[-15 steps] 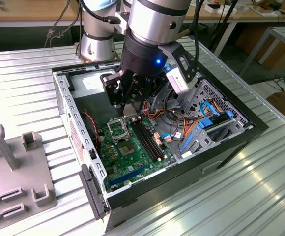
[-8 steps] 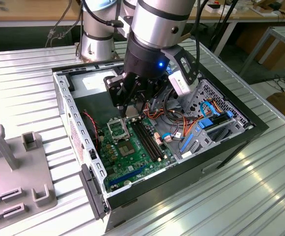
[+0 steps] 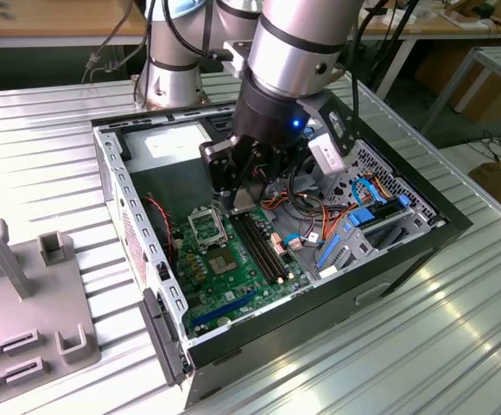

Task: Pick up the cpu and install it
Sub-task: 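Place the cpu into insertion slot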

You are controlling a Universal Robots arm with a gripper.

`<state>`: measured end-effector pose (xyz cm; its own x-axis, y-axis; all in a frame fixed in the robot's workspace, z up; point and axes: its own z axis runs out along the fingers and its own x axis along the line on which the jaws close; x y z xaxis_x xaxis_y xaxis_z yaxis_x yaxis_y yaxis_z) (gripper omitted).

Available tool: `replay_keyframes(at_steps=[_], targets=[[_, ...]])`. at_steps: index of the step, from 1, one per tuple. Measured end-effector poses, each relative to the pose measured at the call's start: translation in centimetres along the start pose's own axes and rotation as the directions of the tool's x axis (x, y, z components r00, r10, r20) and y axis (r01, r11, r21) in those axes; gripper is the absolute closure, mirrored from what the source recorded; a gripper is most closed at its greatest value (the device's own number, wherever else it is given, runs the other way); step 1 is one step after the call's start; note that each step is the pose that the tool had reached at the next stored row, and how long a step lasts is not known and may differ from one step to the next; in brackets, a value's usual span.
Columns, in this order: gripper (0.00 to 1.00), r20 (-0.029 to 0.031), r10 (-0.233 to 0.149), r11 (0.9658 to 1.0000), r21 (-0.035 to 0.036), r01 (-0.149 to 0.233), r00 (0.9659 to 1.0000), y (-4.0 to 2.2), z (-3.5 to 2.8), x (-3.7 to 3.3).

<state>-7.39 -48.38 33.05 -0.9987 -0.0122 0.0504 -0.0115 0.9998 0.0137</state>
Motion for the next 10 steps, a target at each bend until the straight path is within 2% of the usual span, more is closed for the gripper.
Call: replay_keyframes(at_steps=[3, 10], targets=[[0.53, 0.0001, 0.0, 1.0, -0.0002, 0.0, 1.0, -0.36, 0.62, -0.02], [0.53, 0.0, -0.001, 1.0, 0.0, 0.001, 1.0, -0.4, 1.93, -0.06]])
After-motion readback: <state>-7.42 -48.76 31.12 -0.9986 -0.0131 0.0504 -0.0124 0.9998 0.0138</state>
